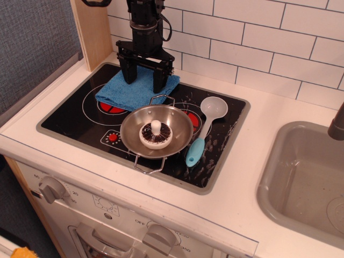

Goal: Move the blue towel to the lower left of the oven

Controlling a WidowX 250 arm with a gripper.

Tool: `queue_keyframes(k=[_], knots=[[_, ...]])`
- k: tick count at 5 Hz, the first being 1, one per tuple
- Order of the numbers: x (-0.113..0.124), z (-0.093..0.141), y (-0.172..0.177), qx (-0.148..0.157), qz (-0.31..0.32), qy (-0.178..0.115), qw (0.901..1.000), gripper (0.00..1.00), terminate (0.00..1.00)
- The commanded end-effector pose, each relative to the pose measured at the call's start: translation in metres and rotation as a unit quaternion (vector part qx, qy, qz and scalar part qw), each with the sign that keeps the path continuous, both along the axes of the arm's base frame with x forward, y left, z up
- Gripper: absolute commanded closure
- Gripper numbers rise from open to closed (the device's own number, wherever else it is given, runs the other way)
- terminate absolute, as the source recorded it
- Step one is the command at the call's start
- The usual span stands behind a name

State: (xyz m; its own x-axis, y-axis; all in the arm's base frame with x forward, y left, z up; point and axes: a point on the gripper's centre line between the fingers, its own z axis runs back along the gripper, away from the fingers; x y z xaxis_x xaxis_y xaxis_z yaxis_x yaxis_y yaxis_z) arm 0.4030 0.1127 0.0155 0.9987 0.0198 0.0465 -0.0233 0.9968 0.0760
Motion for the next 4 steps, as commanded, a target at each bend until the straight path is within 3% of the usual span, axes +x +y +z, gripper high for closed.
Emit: queue_keyframes(k=[1, 4], knots=[[-0.008, 0.007, 0.015, 0.011, -0.021, 0.03, 0.9993, 0.0, 0.0], [-0.082, 0.035, 0.039, 0.025, -0.047, 0.018, 0.9984, 0.0, 0.0]])
